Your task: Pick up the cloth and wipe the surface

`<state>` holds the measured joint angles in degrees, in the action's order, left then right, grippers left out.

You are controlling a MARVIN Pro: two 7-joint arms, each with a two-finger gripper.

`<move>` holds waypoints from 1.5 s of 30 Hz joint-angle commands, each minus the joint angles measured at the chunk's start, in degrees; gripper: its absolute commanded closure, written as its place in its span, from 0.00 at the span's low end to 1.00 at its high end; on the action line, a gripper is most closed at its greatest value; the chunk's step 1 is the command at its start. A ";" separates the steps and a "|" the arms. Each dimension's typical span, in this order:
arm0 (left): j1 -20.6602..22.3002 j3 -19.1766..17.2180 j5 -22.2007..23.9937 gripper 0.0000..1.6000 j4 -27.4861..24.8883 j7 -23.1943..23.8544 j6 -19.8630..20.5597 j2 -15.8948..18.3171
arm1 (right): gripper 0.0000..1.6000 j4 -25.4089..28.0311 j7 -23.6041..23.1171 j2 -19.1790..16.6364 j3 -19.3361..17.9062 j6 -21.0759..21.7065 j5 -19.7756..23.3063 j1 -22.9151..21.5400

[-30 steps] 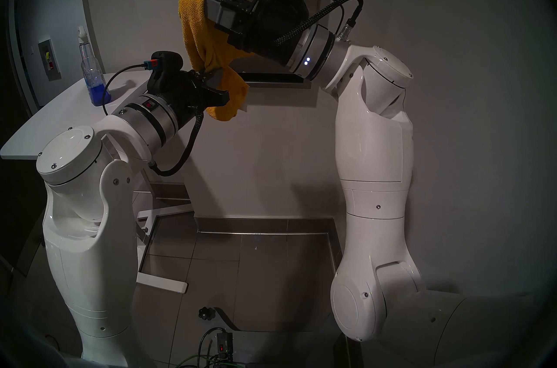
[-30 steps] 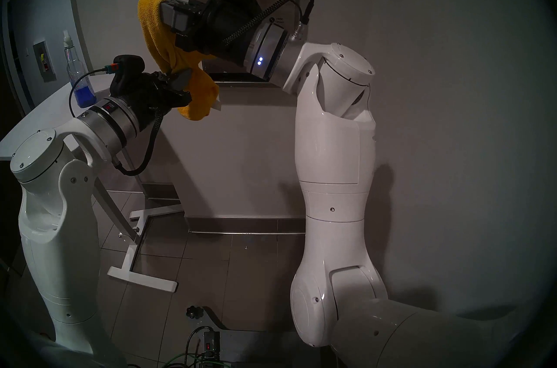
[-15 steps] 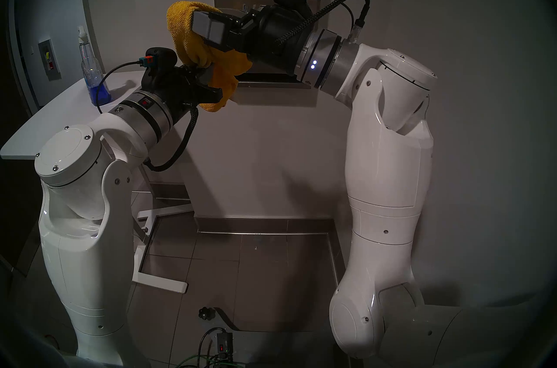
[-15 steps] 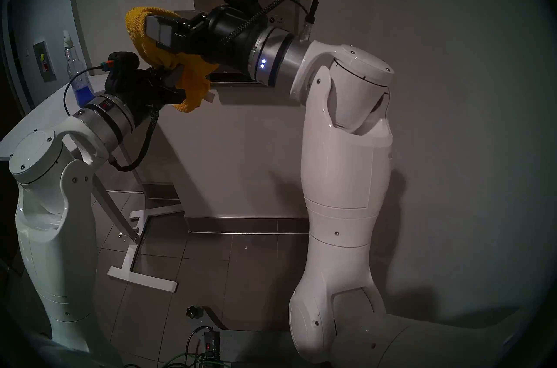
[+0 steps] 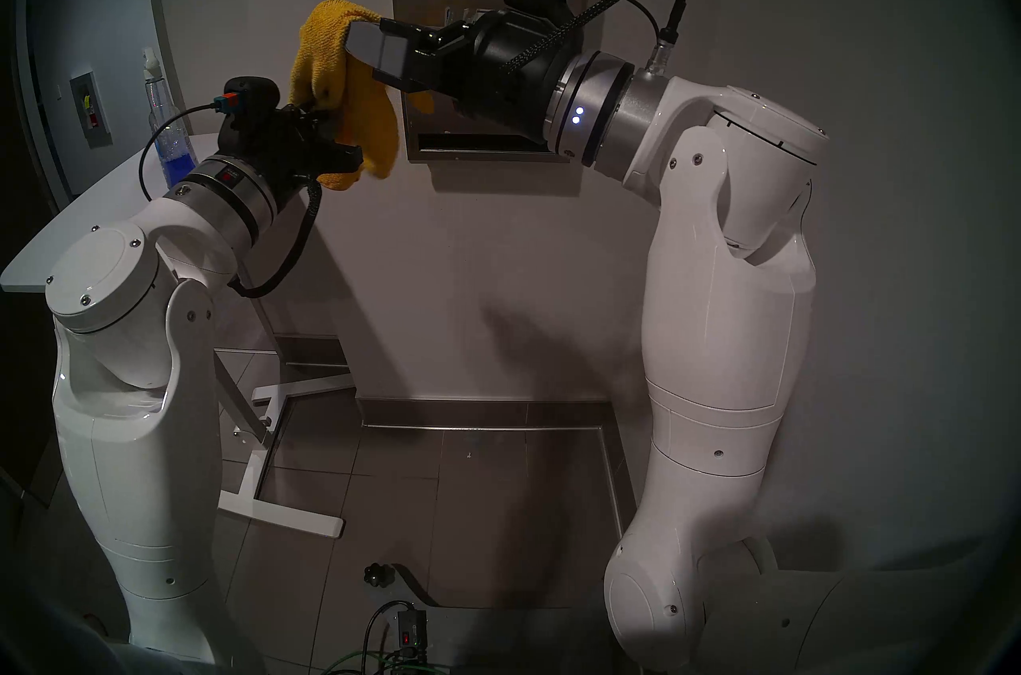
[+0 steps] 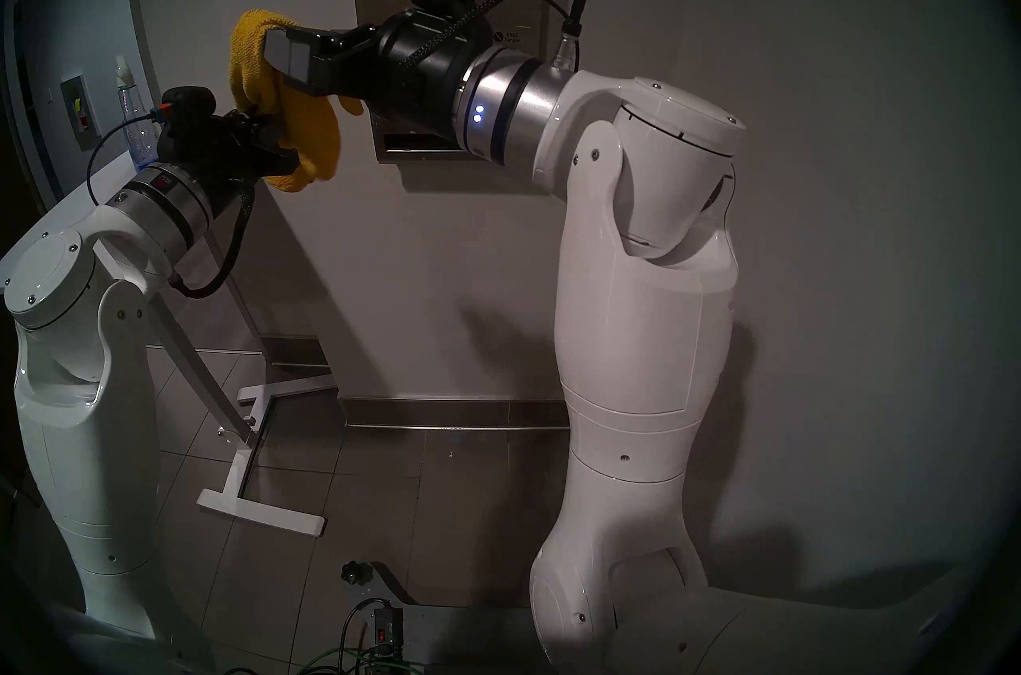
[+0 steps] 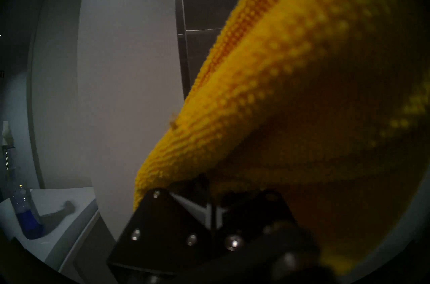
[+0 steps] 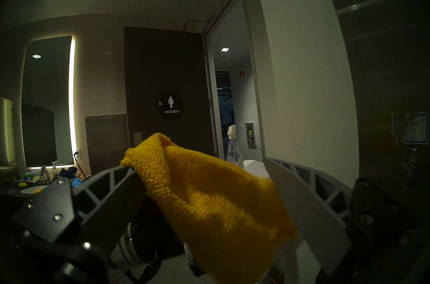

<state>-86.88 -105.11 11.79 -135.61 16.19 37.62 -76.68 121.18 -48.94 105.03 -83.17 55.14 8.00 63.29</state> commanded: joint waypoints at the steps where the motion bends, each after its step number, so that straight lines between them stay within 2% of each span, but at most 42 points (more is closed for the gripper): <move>1: 1.43 -1.65 -0.13 1.00 -0.11 0.14 -2.02 0.72 | 0.06 1.89 0.77 -0.01 0.24 -0.14 1.54 -0.57; 13: 1.79 -1.31 -1.64 1.00 2.06 -0.13 -3.12 1.46 | 0.06 2.07 2.09 -0.27 0.52 -0.21 2.72 -0.35; 17: 2.14 -0.62 -3.70 1.00 2.73 -0.76 -3.42 2.85 | 0.06 2.09 2.28 -0.27 0.55 -0.24 2.88 -0.30; 21: 3.45 -0.12 -6.35 1.00 3.85 -2.88 -2.86 3.77 | 0.06 2.10 2.40 -0.28 0.58 -0.25 2.97 -0.28; 23: 6.25 -0.76 -9.02 1.00 6.34 -6.85 -1.57 3.33 | 0.06 2.05 2.48 -0.31 0.60 -0.26 3.03 -0.30; 25: 7.67 -1.41 -10.26 1.00 7.84 -8.24 -1.37 3.86 | 0.06 2.02 2.56 -0.38 0.64 -0.25 3.10 -0.32; 27: 5.99 -2.18 -10.32 1.00 7.52 -8.22 -2.44 4.96 | 0.06 2.05 2.57 -0.21 0.62 -0.27 3.03 -0.22; 28: 8.67 -1.71 -11.64 1.00 9.01 -9.69 -1.00 4.75 | 0.06 2.02 2.62 -0.38 0.65 -0.26 3.14 -0.31; 29: 7.99 -1.98 -11.86 1.00 9.07 -10.41 -1.35 5.54 | 0.06 2.04 2.64 -0.29 0.64 -0.28 3.11 -0.25; 39: 12.42 -3.03 -18.73 1.00 14.02 -16.07 -0.17 10.49 | 0.06 2.04 2.94 -0.36 0.72 -0.34 3.35 -0.21; 45: 14.75 -3.47 -19.42 1.00 17.30 -18.60 2.03 13.48 | 0.06 1.97 3.00 -0.39 0.76 -0.37 3.41 -0.19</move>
<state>-78.07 -107.57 -6.18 -119.50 0.31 38.17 -67.95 122.09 -45.75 104.50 -82.31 55.03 11.19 63.89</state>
